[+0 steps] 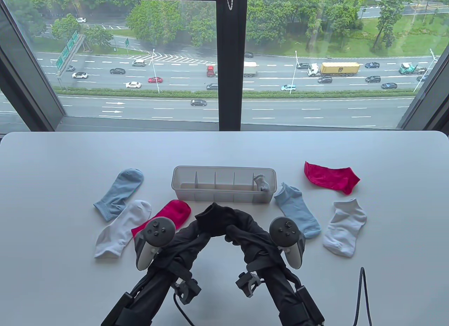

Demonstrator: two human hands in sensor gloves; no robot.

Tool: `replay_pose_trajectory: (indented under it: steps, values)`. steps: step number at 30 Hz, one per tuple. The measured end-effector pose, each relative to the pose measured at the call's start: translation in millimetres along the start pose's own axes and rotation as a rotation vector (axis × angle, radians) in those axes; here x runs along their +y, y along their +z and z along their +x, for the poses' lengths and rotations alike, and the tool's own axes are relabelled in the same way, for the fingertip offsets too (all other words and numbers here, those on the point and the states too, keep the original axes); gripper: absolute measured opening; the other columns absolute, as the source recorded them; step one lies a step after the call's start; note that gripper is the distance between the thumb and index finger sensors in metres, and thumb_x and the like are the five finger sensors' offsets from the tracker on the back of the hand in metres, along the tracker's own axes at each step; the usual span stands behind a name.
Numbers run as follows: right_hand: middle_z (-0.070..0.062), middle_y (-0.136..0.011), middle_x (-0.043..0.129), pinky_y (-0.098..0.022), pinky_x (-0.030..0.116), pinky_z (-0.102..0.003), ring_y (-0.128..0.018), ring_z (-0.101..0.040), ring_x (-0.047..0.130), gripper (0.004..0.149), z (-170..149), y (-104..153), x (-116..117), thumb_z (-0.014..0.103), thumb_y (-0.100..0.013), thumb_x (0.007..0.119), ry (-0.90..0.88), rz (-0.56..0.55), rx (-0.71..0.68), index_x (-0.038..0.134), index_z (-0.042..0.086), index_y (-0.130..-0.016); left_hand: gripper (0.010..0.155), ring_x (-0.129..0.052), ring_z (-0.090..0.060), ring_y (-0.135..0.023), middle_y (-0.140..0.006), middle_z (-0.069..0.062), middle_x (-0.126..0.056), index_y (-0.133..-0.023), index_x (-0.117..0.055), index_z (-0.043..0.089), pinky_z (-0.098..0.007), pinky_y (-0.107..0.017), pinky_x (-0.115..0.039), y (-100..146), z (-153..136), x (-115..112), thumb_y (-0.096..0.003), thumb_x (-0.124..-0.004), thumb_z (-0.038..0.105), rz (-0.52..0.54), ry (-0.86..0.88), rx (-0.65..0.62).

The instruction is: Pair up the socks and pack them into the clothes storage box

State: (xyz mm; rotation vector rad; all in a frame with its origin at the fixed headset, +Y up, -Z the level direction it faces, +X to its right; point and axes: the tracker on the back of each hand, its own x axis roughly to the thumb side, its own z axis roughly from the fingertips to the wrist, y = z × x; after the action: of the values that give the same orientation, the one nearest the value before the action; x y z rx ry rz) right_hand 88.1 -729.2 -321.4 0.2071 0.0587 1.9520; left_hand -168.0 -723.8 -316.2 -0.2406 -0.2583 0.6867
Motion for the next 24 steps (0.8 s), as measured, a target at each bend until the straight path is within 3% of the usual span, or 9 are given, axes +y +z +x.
replay_pose_trajectory:
  steps: [2,4,9,12,17,20,22,24]
  values:
    - [-0.020,-0.087,0.084,-0.053,0.083,-0.041,-0.066,-0.022,0.096,0.056,12,-1,-16,0.036,-0.061,0.076,0.134,-0.150,-0.006,0.058,0.008,-0.106,0.071,-0.004,-0.043,-0.113,-0.125,-0.016,-0.014,-0.117,-0.028,0.020,-0.072,-0.074,-0.008,0,2,1,-0.0590,-0.063,0.043,-0.034,-0.299,0.056]
    - [-0.020,-0.089,0.083,-0.053,0.083,-0.040,-0.067,-0.023,0.095,0.054,28,-8,-31,0.036,-0.062,0.076,0.274,-0.270,0.007,0.059,0.009,-0.106,0.072,0.013,-0.033,-0.109,-0.120,-0.006,0.003,-0.115,-0.018,0.026,-0.066,-0.072,0.004,-1,1,-1,-0.0598,-0.059,0.045,-0.084,-0.477,0.075]
    - [-0.021,-0.093,0.081,-0.051,0.086,-0.033,-0.069,-0.023,0.095,0.051,72,-57,-42,0.035,-0.061,0.076,0.734,-0.393,0.118,0.063,0.009,-0.103,0.071,0.019,-0.029,-0.106,-0.117,-0.002,0.009,-0.114,-0.014,0.027,-0.063,-0.070,0.008,-3,-1,-6,-0.0603,-0.057,0.045,-0.139,-0.535,0.097]
    - [-0.017,-0.092,0.084,-0.049,0.086,-0.029,-0.066,-0.018,0.096,0.051,75,-88,-31,0.038,-0.062,0.075,0.935,-0.338,0.242,0.063,0.011,-0.103,0.070,0.019,-0.029,-0.106,-0.117,-0.002,0.009,-0.114,-0.015,0.027,-0.063,-0.070,0.008,-3,2,-9,-0.0603,-0.056,0.044,-0.144,-0.549,0.073]
    - [-0.015,-0.086,0.091,-0.040,0.086,-0.024,-0.053,-0.014,0.098,0.050,57,-123,-2,0.041,-0.060,0.077,1.104,-0.292,0.314,0.072,0.011,-0.099,0.069,0.019,-0.029,-0.106,-0.117,-0.002,0.009,-0.114,-0.015,0.027,-0.063,-0.070,0.008,-3,3,-10,-0.0606,-0.055,0.043,-0.147,-0.554,0.066]
    - [-0.013,-0.084,0.093,-0.035,0.085,-0.021,-0.045,-0.011,0.098,0.044,47,-140,16,0.040,-0.060,0.075,1.221,-0.182,0.381,0.078,0.016,-0.096,0.069,0.019,-0.029,-0.106,-0.117,-0.002,0.009,-0.114,-0.015,0.026,-0.063,-0.070,0.008,-4,3,-10,-0.0607,-0.055,0.043,-0.147,-0.544,0.063]
    - [-0.012,-0.085,0.093,-0.033,0.085,-0.021,-0.043,-0.011,0.098,0.045,45,-147,21,0.040,-0.059,0.074,1.242,-0.126,0.394,0.078,0.017,-0.097,0.069,0.019,-0.029,-0.106,-0.117,-0.002,0.009,-0.114,-0.014,0.026,-0.063,-0.070,0.008,-3,2,-9,-0.0607,-0.055,0.043,-0.149,-0.544,0.065]
    - [-0.012,-0.088,0.092,-0.035,0.085,-0.022,-0.045,-0.012,0.098,0.047,52,-145,17,0.041,-0.059,0.073,1.200,-0.168,0.336,0.076,0.016,-0.098,0.069,0.019,-0.029,-0.106,-0.117,-0.002,0.009,-0.114,-0.014,0.026,-0.063,-0.070,0.008,-3,2,-9,-0.0607,-0.055,0.043,-0.154,-0.540,0.066]
